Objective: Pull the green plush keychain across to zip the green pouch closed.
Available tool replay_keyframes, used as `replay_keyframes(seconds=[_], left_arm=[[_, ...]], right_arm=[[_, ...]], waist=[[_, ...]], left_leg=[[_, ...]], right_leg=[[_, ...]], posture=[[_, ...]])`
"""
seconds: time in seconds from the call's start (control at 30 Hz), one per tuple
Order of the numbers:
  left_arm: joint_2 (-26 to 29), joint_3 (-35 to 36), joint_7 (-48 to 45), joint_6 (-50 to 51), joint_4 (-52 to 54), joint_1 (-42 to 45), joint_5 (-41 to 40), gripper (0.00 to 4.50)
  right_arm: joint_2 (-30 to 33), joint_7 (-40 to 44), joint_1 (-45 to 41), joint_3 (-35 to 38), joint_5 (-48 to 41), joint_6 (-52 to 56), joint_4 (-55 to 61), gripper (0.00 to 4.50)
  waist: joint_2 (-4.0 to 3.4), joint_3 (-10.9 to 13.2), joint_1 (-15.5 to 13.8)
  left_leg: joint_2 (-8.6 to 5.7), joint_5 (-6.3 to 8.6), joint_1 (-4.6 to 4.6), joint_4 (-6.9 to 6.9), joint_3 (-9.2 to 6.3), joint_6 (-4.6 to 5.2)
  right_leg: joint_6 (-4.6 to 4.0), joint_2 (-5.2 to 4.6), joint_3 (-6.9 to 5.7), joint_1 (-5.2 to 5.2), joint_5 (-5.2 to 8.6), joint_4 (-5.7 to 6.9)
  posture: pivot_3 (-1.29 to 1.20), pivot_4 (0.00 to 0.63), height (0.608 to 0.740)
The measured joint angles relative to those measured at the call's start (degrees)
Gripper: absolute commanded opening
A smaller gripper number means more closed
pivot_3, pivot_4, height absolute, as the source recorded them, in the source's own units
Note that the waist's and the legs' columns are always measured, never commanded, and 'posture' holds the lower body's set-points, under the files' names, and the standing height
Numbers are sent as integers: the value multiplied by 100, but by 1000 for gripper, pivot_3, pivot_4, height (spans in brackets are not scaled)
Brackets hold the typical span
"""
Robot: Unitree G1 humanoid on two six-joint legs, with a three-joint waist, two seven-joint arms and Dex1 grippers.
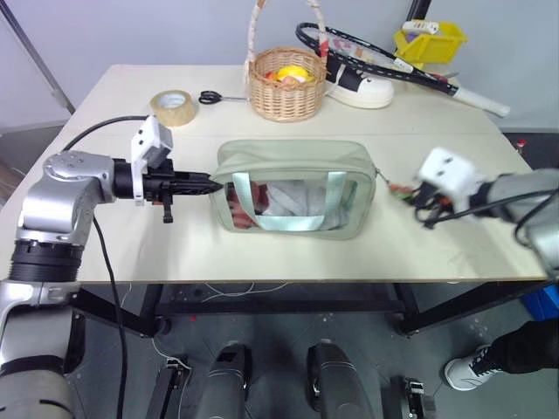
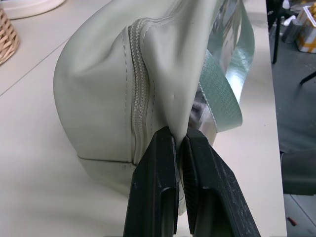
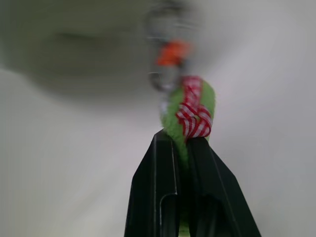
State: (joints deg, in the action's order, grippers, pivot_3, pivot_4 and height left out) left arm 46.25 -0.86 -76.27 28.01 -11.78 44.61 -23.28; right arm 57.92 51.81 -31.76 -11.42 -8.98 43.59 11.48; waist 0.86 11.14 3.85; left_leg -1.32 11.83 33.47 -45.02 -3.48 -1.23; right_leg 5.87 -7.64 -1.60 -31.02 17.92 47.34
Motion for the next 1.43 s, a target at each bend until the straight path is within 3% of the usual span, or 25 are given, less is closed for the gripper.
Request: replay_keyframes(seconds=[0.3,0.43,0.63,0.67,0.7,0.73,0.97,1.13,1.43], left_arm=[[4,18,96,44,69,-51,-59,0],[4,19,138,45,71,-67,-98,0],[4,19,140,87,115,-83,-121,0],[5,19,139,123,134,-84,-127,0],[5,18,137,153,155,-85,-138,768],[14,17,130,196,162,-91,-160,1045],[411,241,-281,538,11,-9,-480,4472],[884,536,-574,390,-176,43,-492,4472],[876,898,-578,551,-266,7,-755,4472]], right_arm=[[-242,-132,-15,-289,373,97,46,47],[-254,-10,-217,-246,342,181,-47,1395],[-269,252,-491,538,-235,543,-188,4403],[-261,310,-550,717,-361,584,-191,4403],[-229,394,-573,886,-488,599,-188,4500],[-162,512,-574,1044,-618,597,-190,4500],[196,1126,-414,1825,-1343,574,-179,4500],[269,1437,-154,2415,-1973,611,51,4500],[679,1793,225,3168,-2739,661,410,4500]], waist=[[0,0,-28],[0,0,-42],[0,0,-75],[0,0,-78],[0,0,-85],[0,0,-100],[1,1,-135],[1,1,-135],[0,0,-147]], left_leg=[[-2,0,-1,-4,-3,0],[-2,0,-1,-4,-4,0],[-2,0,0,-6,-5,0],[-2,0,0,-6,-4,0],[-2,0,0,-6,-5,0],[-2,0,0,-7,-4,0],[-2,1,1,-9,-7,1],[-1,2,1,-7,-7,1],[3,4,3,-6,-11,-1]], right_leg=[[0,1,-5,5,0,-1],[1,2,-6,5,0,-1],[1,3,-7,6,0,-1],[1,3,-7,6,0,-1],[1,4,-7,7,0,-1],[1,4,-7,7,0,-1],[0,0,-10,8,1,-3],[-2,-4,-10,7,2,-4],[-4,-11,-10,7,2,-10]], posture=[[0,150,644],[0,150,644],[0,150,644],[0,150,644],[0,150,644],[0,150,644],[0,150,644],[0,150,644],[0,150,644]])
